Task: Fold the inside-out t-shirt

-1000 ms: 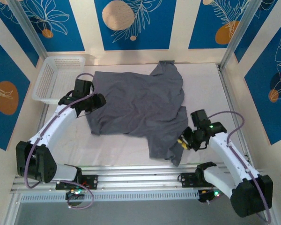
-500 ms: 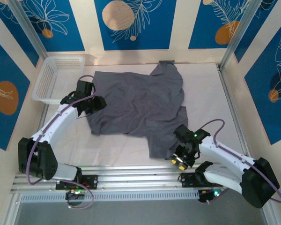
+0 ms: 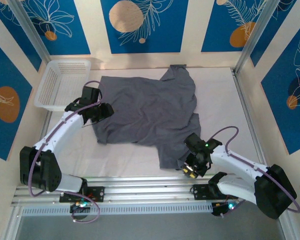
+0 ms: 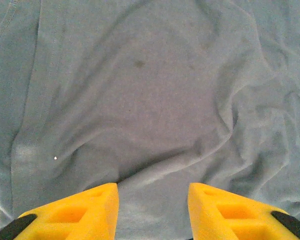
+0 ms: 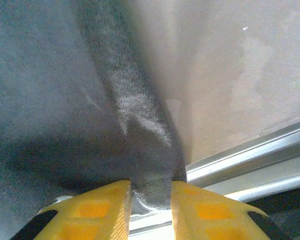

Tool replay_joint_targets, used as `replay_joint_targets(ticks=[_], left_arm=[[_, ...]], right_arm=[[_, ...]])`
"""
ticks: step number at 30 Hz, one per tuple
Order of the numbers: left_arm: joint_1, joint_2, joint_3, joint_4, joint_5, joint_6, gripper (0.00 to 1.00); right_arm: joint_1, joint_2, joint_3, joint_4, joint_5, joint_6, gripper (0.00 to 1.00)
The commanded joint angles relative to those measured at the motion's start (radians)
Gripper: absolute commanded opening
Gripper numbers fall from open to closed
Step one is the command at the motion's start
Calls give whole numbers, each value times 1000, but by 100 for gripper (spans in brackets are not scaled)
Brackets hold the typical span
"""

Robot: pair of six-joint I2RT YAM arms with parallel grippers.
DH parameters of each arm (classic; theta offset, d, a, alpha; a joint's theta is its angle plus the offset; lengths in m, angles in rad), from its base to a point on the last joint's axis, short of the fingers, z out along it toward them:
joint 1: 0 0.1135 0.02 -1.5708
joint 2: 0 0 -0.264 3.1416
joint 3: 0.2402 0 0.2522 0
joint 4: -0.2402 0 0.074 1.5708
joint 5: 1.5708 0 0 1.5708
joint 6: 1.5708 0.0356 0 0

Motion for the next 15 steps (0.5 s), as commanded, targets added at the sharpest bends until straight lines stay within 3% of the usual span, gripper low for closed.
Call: replay_joint_targets(ticks=[1, 5, 9, 15], left_arm=[[-6, 18, -19, 10, 27, -6, 41], [-7, 13, -19, 7, 25, -6, 41], [-7, 15, -19, 8, 20, -3, 41], [-7, 34, -19, 20, 40, -12, 41]], right_arm=[[0, -27, -25, -2, 24, 40, 23], [12, -50, -45, 34, 27, 56, 30], [4, -65, -71, 77, 17, 51, 31], [-1, -67, -77, 106, 5, 36, 13]])
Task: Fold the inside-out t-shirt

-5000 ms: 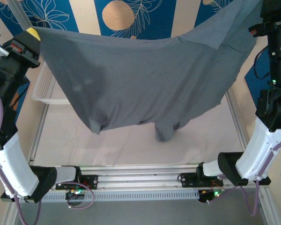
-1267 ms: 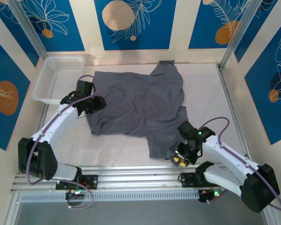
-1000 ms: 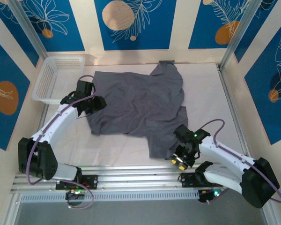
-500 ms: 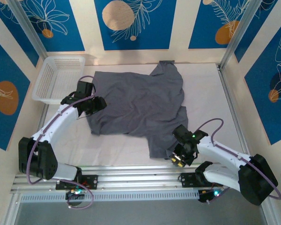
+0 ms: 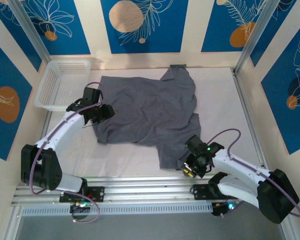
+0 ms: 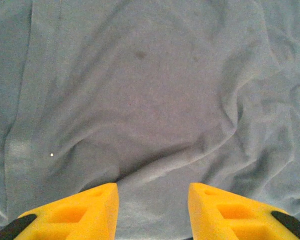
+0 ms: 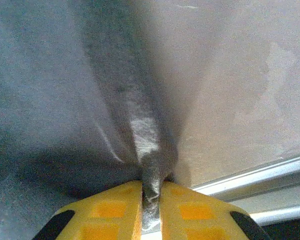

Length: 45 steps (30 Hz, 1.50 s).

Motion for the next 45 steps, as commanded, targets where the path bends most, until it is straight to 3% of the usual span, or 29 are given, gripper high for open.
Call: replay_joint_targets(ticks=[1, 6, 12, 16, 20, 23, 30, 33, 38, 45], left_arm=[[-5, 16, -4, 14, 24, -11, 41], [-5, 13, -3, 11, 19, -8, 41], [-6, 15, 0, 7, 17, -7, 41], [-5, 4, 9, -35, -16, -8, 41], [-5, -16, 27, -157, -113, -6, 41], [-5, -7, 28, -273, -197, 1, 38], [-58, 14, -79, -312, -244, -19, 36], [-76, 30, -133, -268, -232, -75, 36], [-77, 70, -214, -71, -84, -100, 38], [-77, 141, -230, 40, 12, -108, 39]], right_arm=[[-5, -11, -18, 14, 4, 12, 10], [-2, -49, -12, -29, 24, 31, 1], [1, -110, 21, -102, 32, 35, 0], [-12, -162, 139, -198, 111, -1, 0], [-115, -153, 331, -237, 210, -119, 0], [-209, -133, 450, -172, 248, -198, 0], [-336, -47, 608, 3, 219, -310, 0], [-365, -22, 646, 32, 198, -343, 0], [-388, -9, 640, 74, 146, -342, 0], [-390, -11, 599, 80, 115, -327, 0]])
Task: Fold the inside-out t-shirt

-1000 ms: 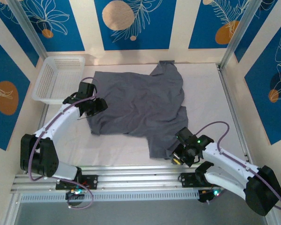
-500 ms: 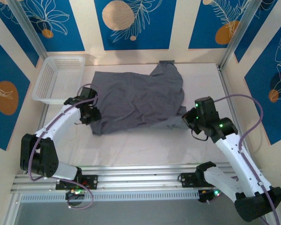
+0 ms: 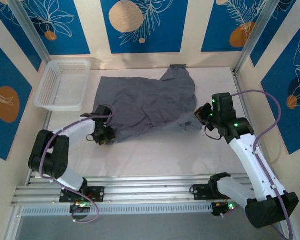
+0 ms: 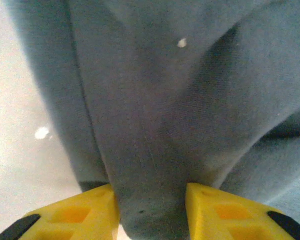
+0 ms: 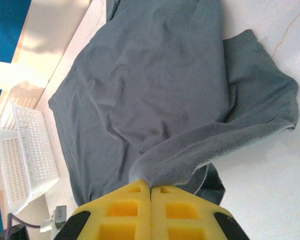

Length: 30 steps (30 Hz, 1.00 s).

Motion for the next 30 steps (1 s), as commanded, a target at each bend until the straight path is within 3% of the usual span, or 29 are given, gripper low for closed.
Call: replay_joint_targets(ticks=[1, 4, 11, 18, 22, 26, 30], left_arm=[[-5, -6, -15, 78, 67, -21, 39], [-5, -8, -5, 54, 43, -10, 33], [-3, -53, 79, -79, -39, 42, 1], [32, -148, 279, -255, -100, 122, 0], [97, -154, 370, -289, -64, 158, 0], [171, -15, 475, -261, 17, 193, 0], [172, 179, 540, -89, 161, 220, 0]], right_arm=[[-7, -3, -18, 15, -28, -7, 0], [-8, -3, -27, 24, -34, -2, 0], [-60, 3, 42, -19, -24, -47, 0], [-245, 9, 273, -140, 0, -184, 0], [-351, 53, 422, -218, -11, -254, 0], [-407, 141, 485, -249, -60, -295, 0], [-402, 239, 458, -203, -155, -296, 0]])
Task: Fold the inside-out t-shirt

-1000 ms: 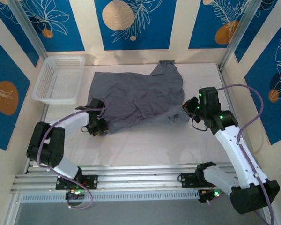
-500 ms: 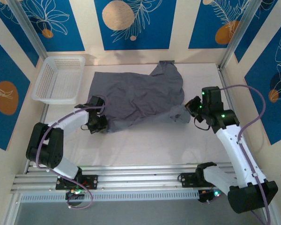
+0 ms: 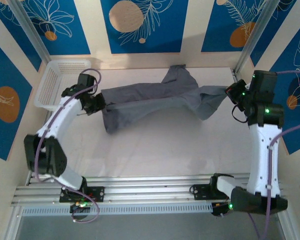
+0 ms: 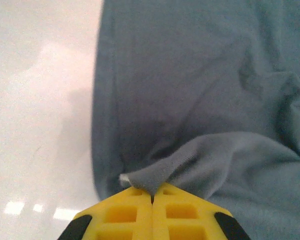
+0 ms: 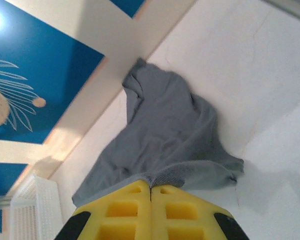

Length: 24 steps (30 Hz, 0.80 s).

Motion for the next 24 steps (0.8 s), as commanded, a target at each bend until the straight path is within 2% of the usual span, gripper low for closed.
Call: replay_joint_targets(ticks=[1, 4, 7, 12, 16, 20, 24], left_arm=[[5, 175, 42, 112, 126, 42, 0], [6, 299, 102, 157, 119, 35, 9], [10, 361, 164, 143, 72, 43, 18], [32, 303, 197, 63, -37, 74, 33], [5, 197, 142, 0, -63, 72, 35], [-96, 139, 60, -26, -112, 39, 32], [-187, 152, 25, 11, -197, 8, 33]], right_arm=[[2, 95, -30, 14, -89, -35, 0], [29, 150, -61, 48, -88, -43, 0], [37, 189, -78, 54, -81, -59, 0], [33, 183, -99, 56, -58, -70, 0], [35, 165, -107, 62, -65, -65, 0], [52, 154, -127, 88, -73, -38, 0], [72, 159, -129, 101, -70, -31, 0]])
